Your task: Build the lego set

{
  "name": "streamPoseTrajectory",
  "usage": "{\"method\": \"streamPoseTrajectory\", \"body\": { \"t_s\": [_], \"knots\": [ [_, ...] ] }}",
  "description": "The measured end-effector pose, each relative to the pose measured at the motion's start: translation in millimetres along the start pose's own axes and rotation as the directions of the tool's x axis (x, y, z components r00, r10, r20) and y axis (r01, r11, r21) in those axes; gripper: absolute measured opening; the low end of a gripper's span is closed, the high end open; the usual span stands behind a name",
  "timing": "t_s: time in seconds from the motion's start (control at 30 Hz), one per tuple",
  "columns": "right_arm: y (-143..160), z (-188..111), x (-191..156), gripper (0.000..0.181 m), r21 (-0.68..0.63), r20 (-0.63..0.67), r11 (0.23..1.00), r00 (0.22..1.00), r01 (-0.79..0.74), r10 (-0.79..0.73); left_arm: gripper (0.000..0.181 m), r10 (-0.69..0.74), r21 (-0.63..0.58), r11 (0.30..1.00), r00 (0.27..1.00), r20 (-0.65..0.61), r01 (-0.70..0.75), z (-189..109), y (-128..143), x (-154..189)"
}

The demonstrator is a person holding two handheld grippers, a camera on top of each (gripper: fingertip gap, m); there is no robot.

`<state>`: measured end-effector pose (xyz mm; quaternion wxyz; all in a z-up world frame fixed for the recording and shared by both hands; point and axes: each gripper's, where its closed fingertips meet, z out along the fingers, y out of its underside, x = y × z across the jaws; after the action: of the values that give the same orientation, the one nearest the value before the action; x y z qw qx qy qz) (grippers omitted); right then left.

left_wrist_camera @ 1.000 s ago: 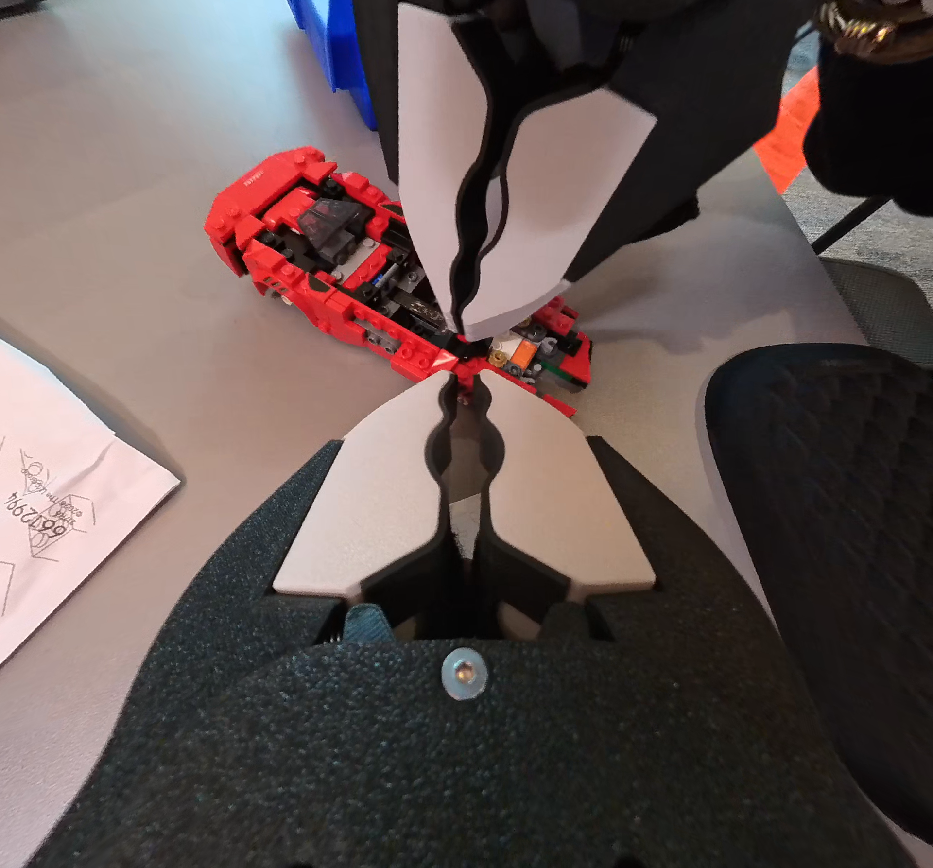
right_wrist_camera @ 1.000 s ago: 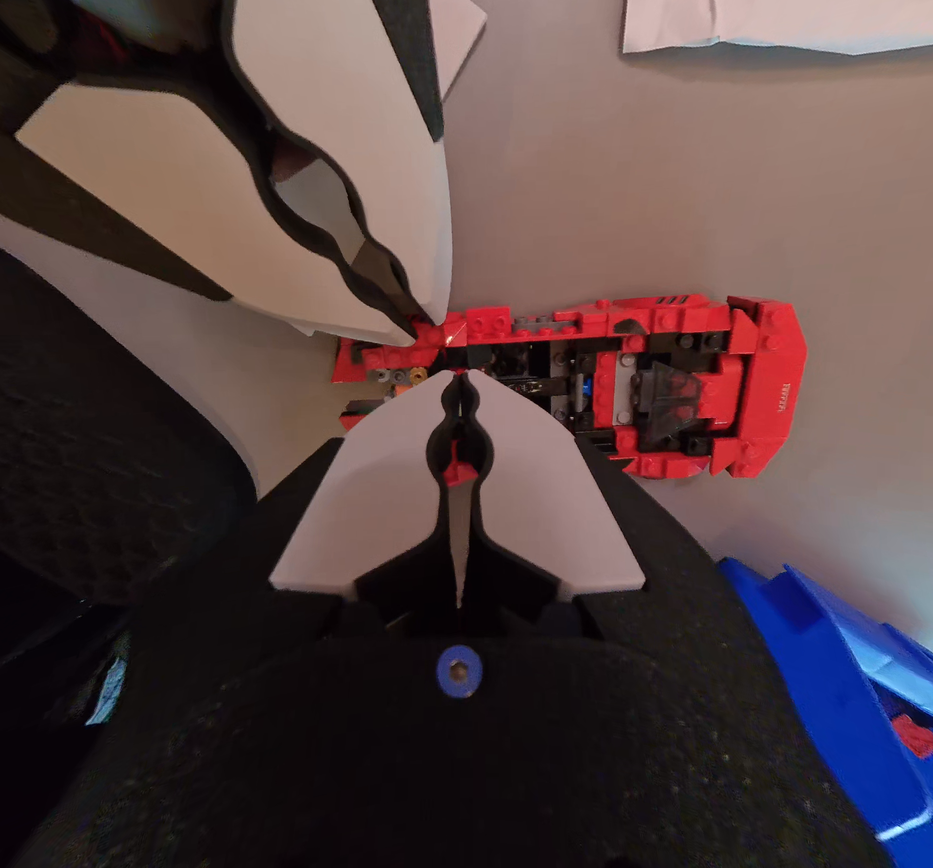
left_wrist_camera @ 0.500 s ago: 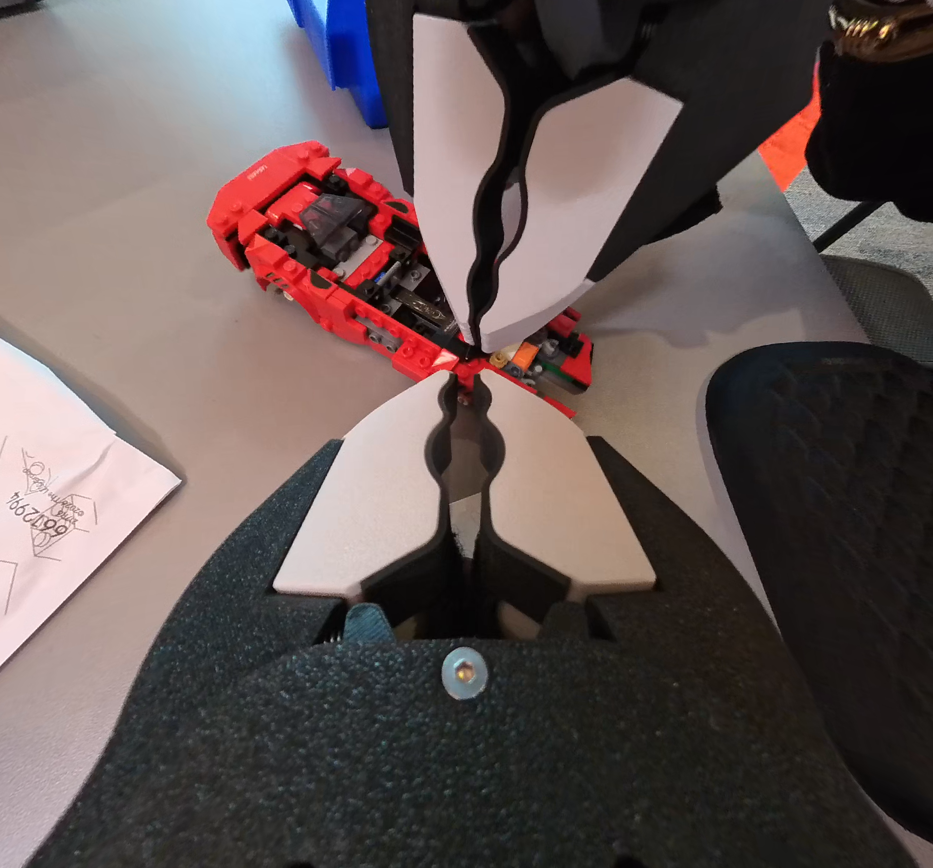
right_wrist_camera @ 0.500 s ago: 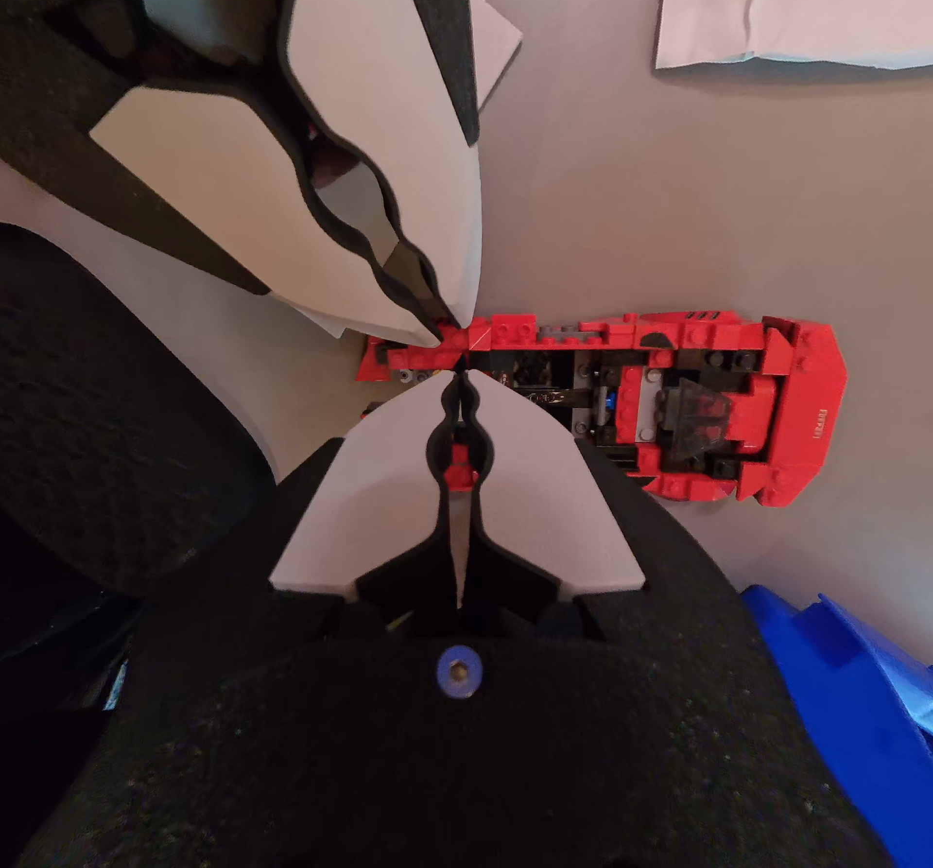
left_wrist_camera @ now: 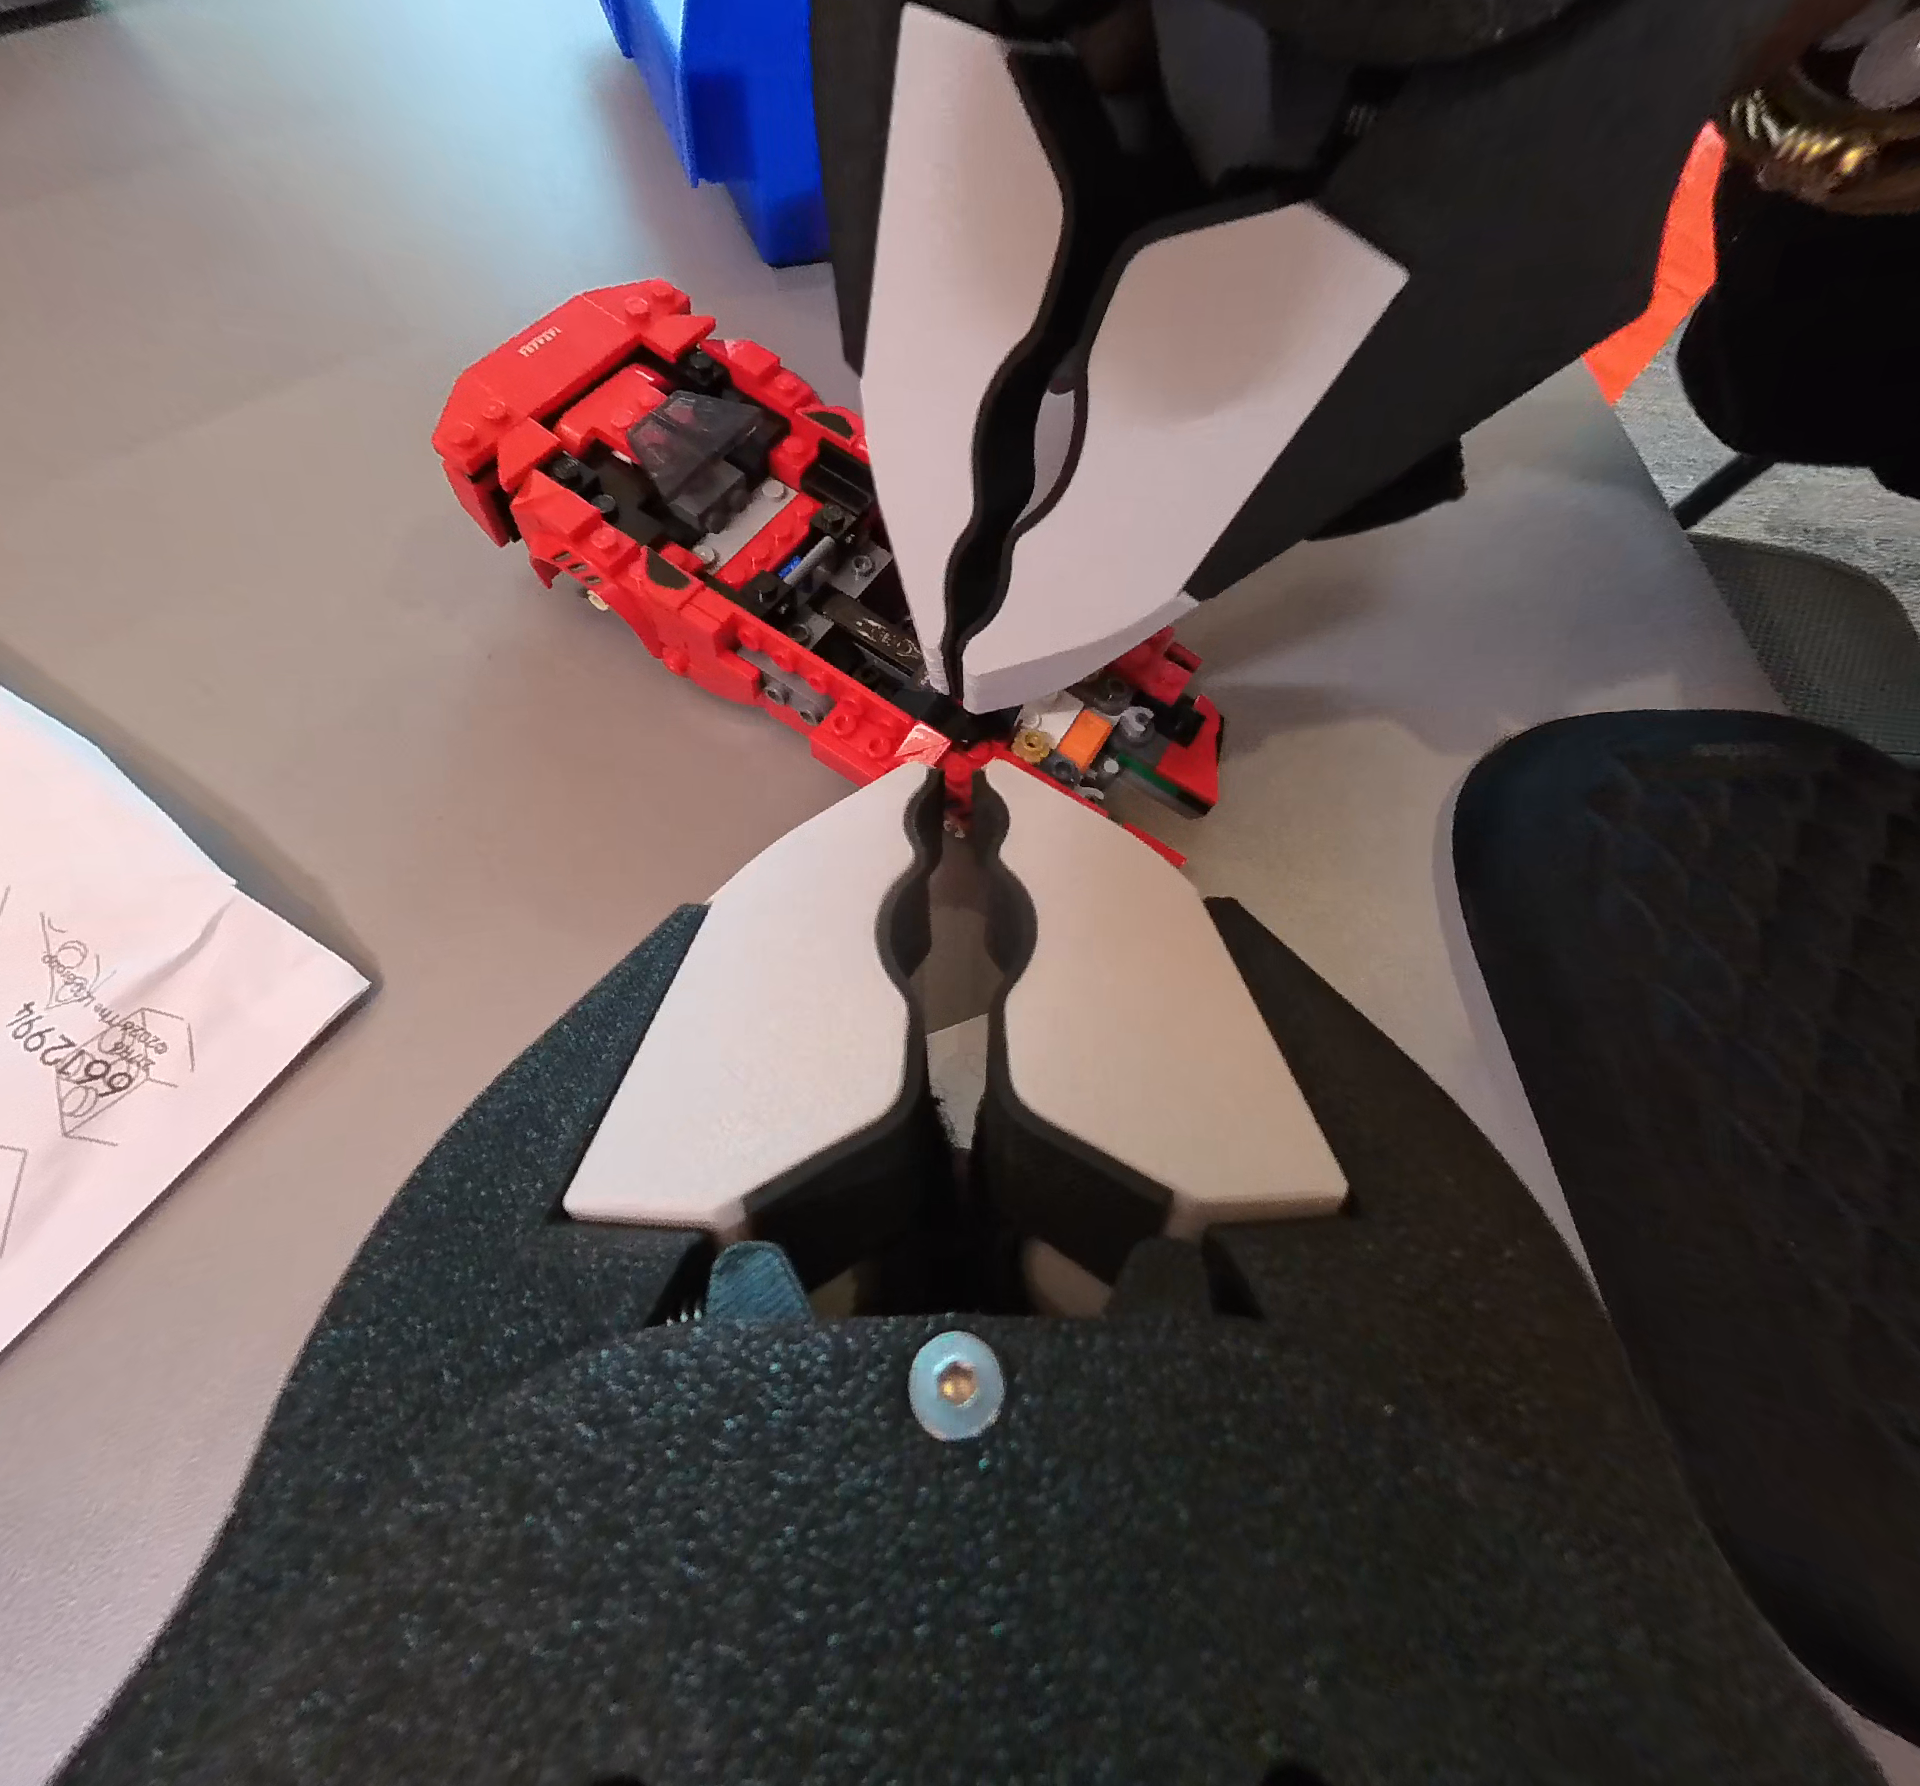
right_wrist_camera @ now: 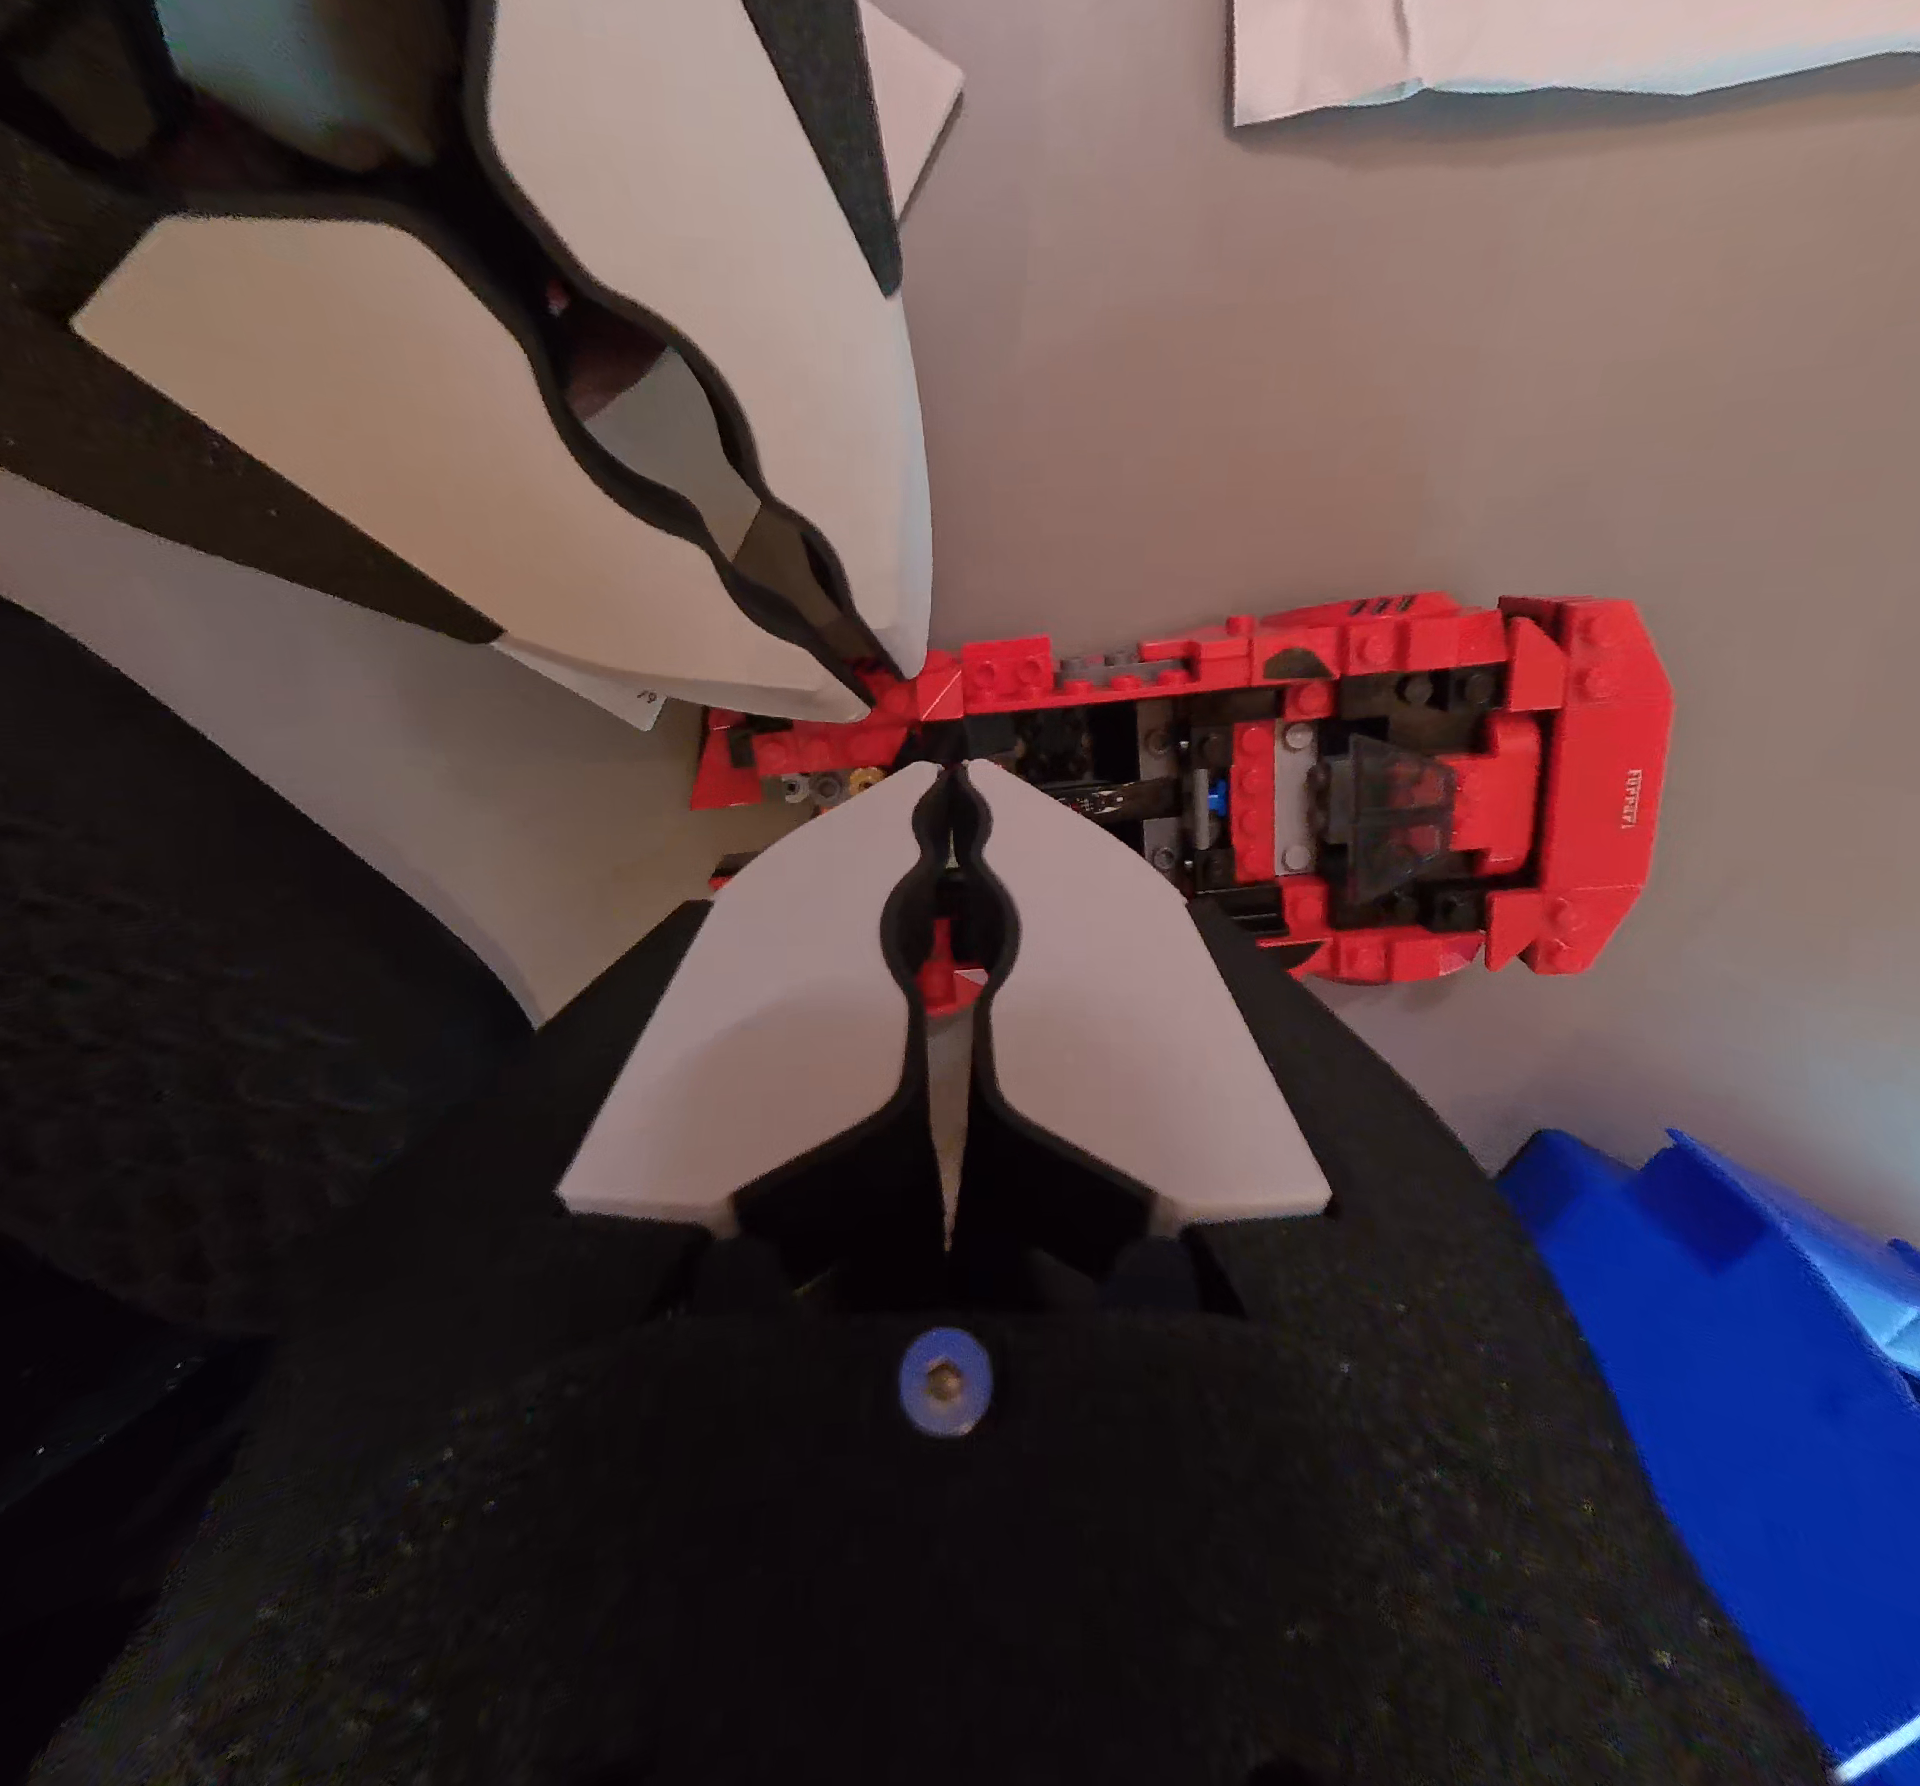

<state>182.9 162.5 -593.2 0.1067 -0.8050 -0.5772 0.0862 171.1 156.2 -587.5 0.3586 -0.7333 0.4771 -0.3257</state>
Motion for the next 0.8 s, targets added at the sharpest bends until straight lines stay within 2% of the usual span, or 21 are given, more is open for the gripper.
{"method": "streamPoseTrajectory", "body": {
  "t_s": [0.1, 0.23, 0.33, 0.57, 0.8],
  "knots": [
    [-1, 0, 3, 0.0, 0.005, -0.045, 1.0, 0.999, 0.031, -0.031, 0.004, -0.004, 0.002, 1.0, 1.0, -0.001, 0.004, 0, 0, 0],
    [-3, -12, 2, 0.0, 0.074, 0.029, 0.997, 1.0, 0.004, -0.006, 0.004, -0.012, 0.003, 1.0, 1.0, -0.007, 0.012, 0, 0, 0],
    [3, -12, -7, 0.0, 0.042, 0.07, 0.994, 0.992, 0.098, -0.101, 0.004, -0.012, 0.003, 1.0, 1.0, -0.007, 0.012, 0, 0, 0],
    [-2, -6, -10, 0.0, 0.064, 0.033, 0.968, 0.969, 0.242, -0.244, 0.004, -0.004, 0.002, 1.0, 1.0, -0.007, 0.004, 0, 0, 0],
    [-1, -1, -10, 0.0, 0.055, 0.036, 0.974, 0.975, 0.218, -0.22, 0.004, -0.003, 0.002, 1.0, 1.0, -0.007, 0.003, 0, 0, 0]
  ]
}}
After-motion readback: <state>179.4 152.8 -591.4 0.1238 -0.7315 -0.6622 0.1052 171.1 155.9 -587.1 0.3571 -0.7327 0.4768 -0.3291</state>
